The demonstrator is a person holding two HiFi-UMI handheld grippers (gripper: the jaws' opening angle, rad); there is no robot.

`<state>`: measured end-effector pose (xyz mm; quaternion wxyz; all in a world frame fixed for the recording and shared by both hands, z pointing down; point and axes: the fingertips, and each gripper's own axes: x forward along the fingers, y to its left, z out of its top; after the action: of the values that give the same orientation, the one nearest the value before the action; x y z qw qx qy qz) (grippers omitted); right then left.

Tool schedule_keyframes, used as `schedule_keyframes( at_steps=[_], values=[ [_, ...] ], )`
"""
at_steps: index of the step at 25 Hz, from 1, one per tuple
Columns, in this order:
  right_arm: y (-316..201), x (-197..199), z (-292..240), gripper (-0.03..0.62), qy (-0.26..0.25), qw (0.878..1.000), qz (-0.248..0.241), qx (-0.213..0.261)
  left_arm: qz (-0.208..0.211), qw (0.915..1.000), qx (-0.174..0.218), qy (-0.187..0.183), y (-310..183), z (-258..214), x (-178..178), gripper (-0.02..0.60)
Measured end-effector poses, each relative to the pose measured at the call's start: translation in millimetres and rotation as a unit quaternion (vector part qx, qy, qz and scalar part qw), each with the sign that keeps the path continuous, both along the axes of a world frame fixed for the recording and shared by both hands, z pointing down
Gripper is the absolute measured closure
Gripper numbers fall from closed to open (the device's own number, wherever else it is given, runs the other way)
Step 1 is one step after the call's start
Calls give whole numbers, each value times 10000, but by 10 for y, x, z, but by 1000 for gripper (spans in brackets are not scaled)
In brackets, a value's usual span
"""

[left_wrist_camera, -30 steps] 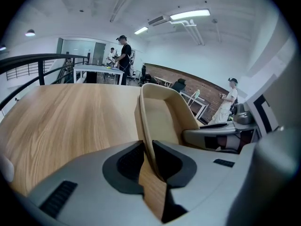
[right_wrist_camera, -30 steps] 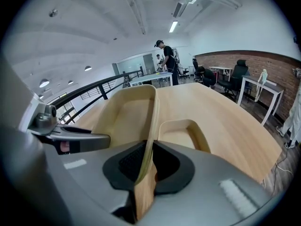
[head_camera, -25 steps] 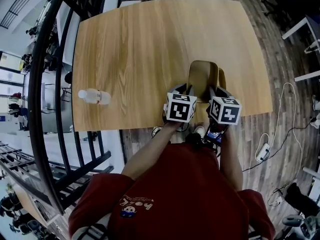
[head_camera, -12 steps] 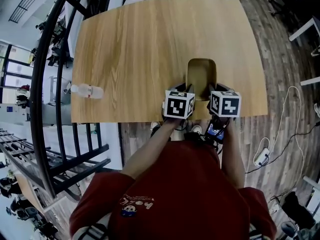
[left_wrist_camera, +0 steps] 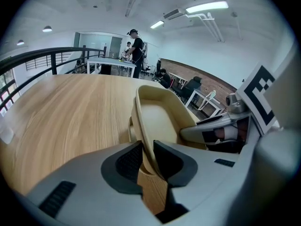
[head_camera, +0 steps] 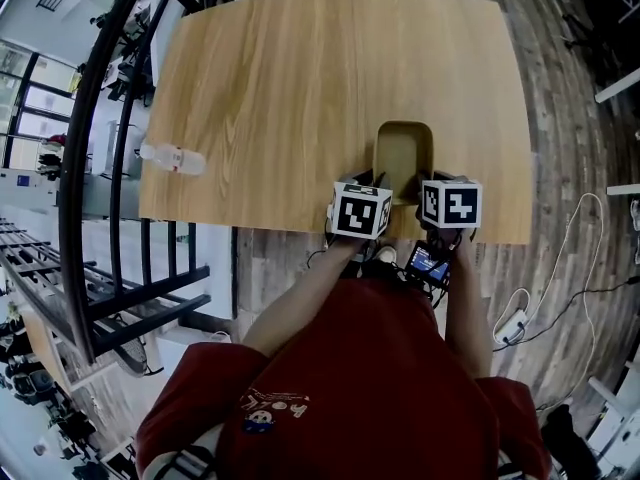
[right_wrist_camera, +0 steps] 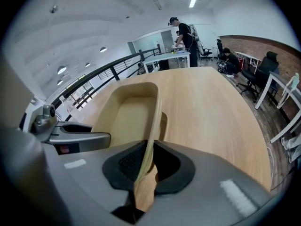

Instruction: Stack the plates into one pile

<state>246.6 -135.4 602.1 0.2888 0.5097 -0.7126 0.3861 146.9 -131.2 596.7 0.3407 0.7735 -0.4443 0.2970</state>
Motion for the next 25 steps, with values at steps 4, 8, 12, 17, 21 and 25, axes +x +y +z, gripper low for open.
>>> schedule_keyframes(
  at_steps=[4,8,12,17,21,25],
  values=[
    [-16,-40,103,543,9,9995,-26,-320,5,9999,108,-128,-58,46,-36,500],
    [-27,-54,158,543,-33,9989,65,-466,80,9997,73,-229,-73,77,-45,499],
    [-33,-30,205,543,-15,9985,95,-545,167,9994,78,-307,-97,101,-18,498],
    [-25,-25,284,537,102,9977,44,-673,214,9991,-44,-355,-89,198,-16,497],
    [-25,-38,335,525,293,9974,-8,-666,232,9987,-61,-445,-96,270,-43,498],
    [-29,-44,345,510,211,9983,91,-535,268,9981,-43,-551,-97,328,-62,497]
  ],
)
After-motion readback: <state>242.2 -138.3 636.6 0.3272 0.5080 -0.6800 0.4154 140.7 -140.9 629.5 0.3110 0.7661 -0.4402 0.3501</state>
